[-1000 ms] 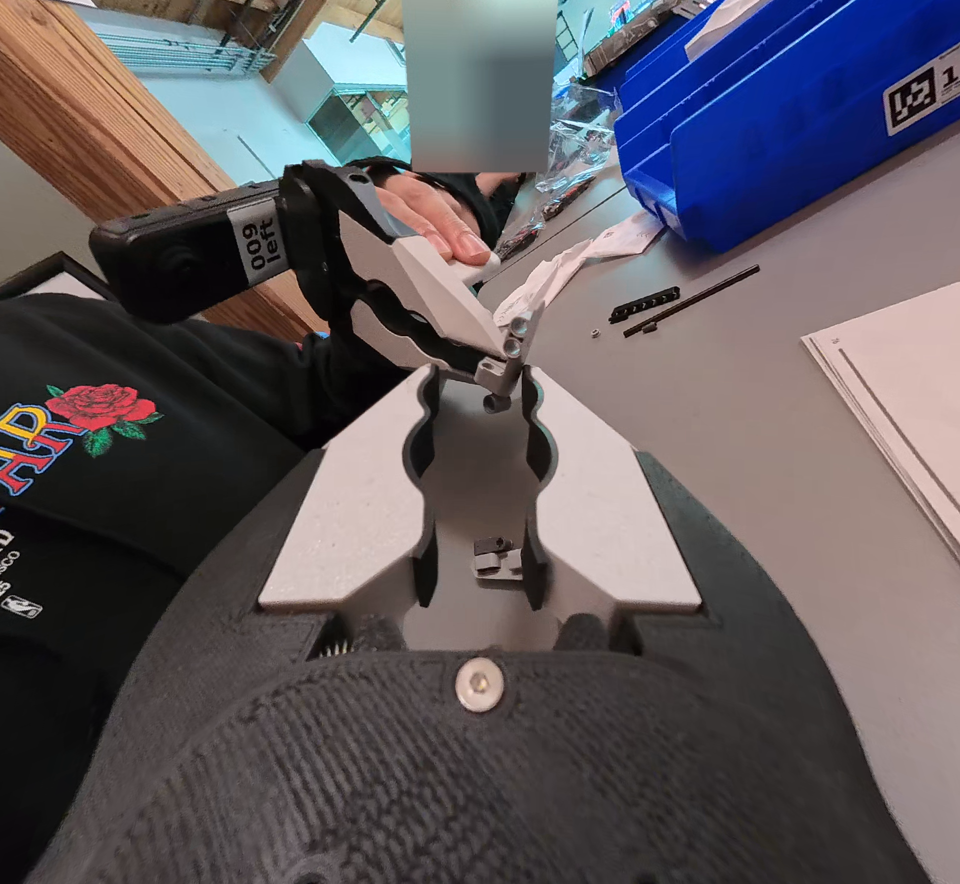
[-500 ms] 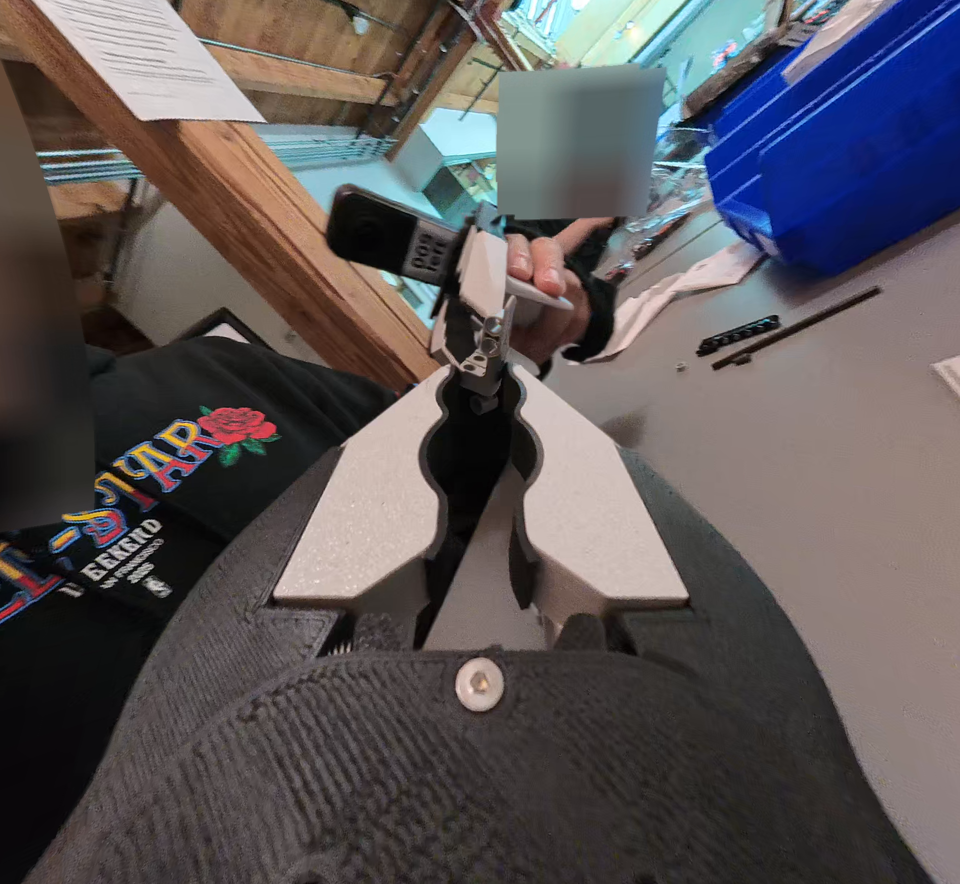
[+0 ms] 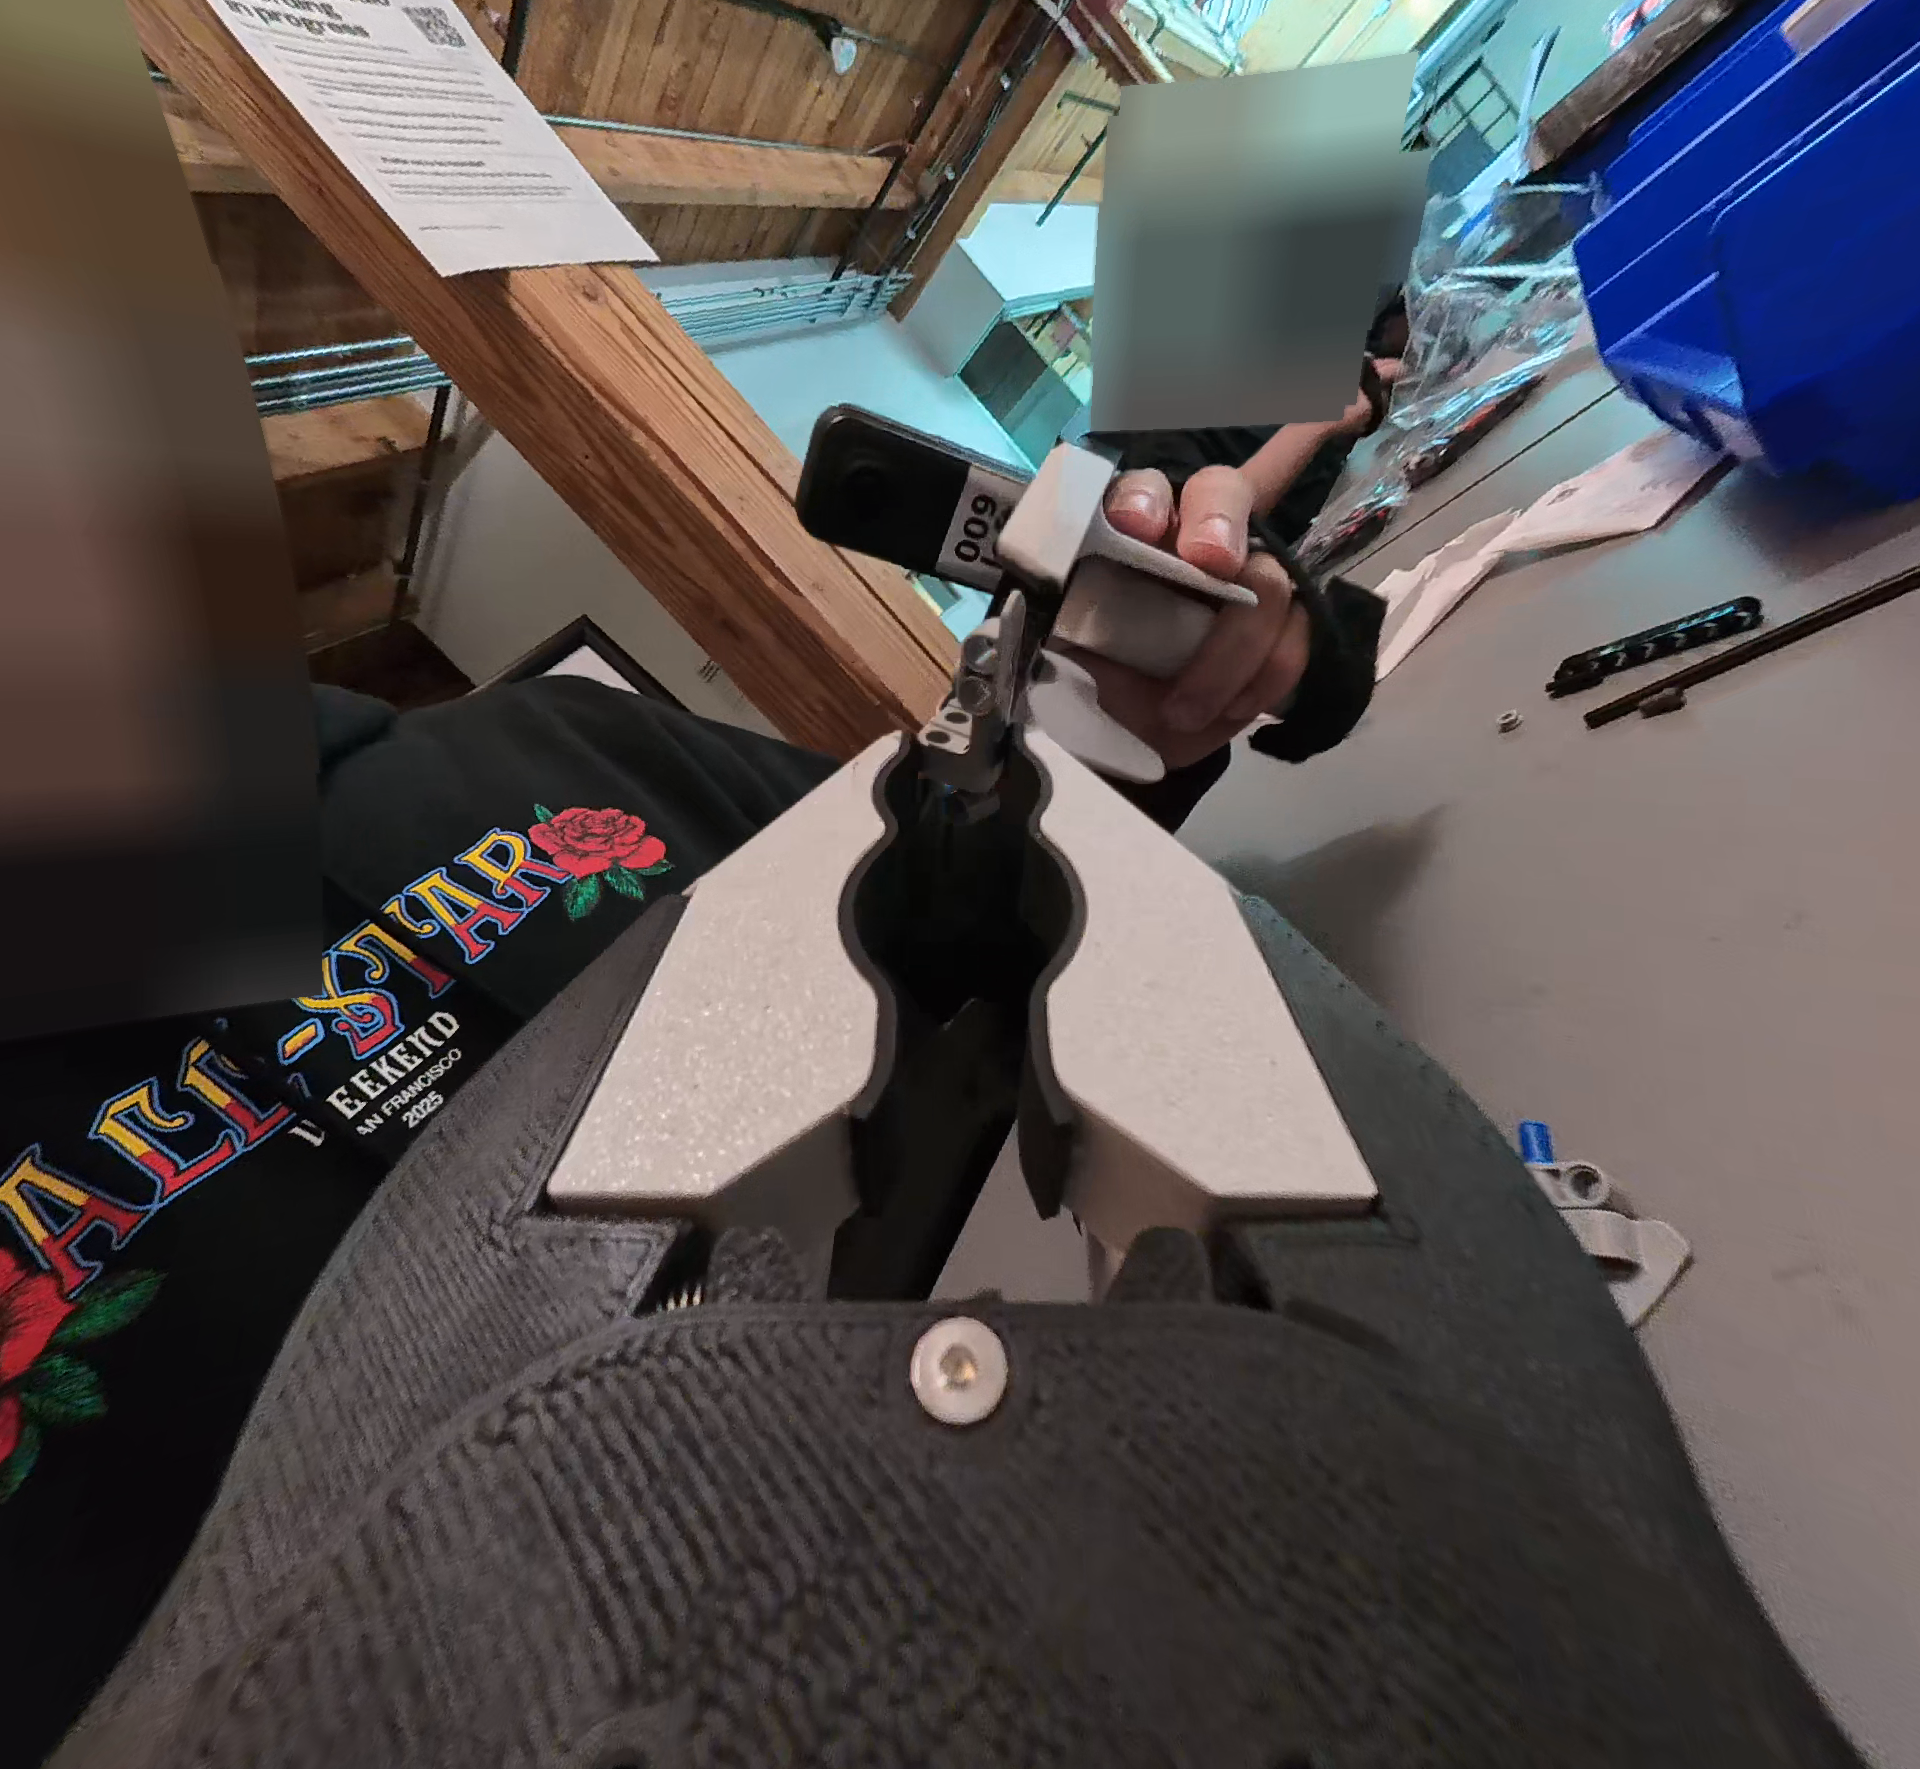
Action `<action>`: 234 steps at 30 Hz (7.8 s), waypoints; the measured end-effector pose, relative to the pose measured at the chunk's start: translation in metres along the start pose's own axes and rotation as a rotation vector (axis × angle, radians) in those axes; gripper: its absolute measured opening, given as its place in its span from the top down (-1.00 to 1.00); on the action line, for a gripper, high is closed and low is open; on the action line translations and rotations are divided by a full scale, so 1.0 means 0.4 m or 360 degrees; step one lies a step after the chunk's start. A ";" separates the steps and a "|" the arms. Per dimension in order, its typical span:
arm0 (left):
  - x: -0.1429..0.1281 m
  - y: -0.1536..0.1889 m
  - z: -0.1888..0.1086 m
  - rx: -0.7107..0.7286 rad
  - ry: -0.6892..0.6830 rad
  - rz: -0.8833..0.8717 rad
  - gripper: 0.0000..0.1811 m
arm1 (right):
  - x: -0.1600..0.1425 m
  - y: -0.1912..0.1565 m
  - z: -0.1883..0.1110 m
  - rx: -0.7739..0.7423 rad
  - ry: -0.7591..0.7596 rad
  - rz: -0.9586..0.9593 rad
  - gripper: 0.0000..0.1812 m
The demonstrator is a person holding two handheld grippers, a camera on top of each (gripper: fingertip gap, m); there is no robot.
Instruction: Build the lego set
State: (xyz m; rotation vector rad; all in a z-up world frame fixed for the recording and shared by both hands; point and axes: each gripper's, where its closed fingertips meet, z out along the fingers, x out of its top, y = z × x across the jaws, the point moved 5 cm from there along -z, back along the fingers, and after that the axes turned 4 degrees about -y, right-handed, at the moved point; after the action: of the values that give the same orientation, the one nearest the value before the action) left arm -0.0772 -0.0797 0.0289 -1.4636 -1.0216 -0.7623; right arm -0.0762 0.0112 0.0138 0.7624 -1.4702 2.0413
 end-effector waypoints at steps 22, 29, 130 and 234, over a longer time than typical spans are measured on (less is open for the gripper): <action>0.004 0.009 0.000 -0.0062 0.0018 0.0098 0.70 | -0.013 0.001 0.010 0.0077 -0.0042 0.0146 0.83; -0.008 0.016 -0.002 -0.0078 -0.0031 0.0131 0.71 | -0.024 0.010 0.012 0.0045 -0.0105 0.0185 0.83; 0.069 -0.003 0.028 0.0261 -0.0244 -0.0250 1.00 | 0.023 -0.064 -0.022 -0.0836 0.0150 -0.1374 0.94; -0.089 0.029 0.014 -0.0289 -0.0261 -0.0235 0.84 | -0.063 0.020 0.003 -0.1002 -0.0598 -0.1296 0.94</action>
State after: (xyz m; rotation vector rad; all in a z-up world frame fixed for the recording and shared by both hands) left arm -0.0820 -0.0802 -0.0087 -1.6406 -1.2216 -0.8698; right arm -0.0635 0.0056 -0.0090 1.2295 -1.5112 0.8022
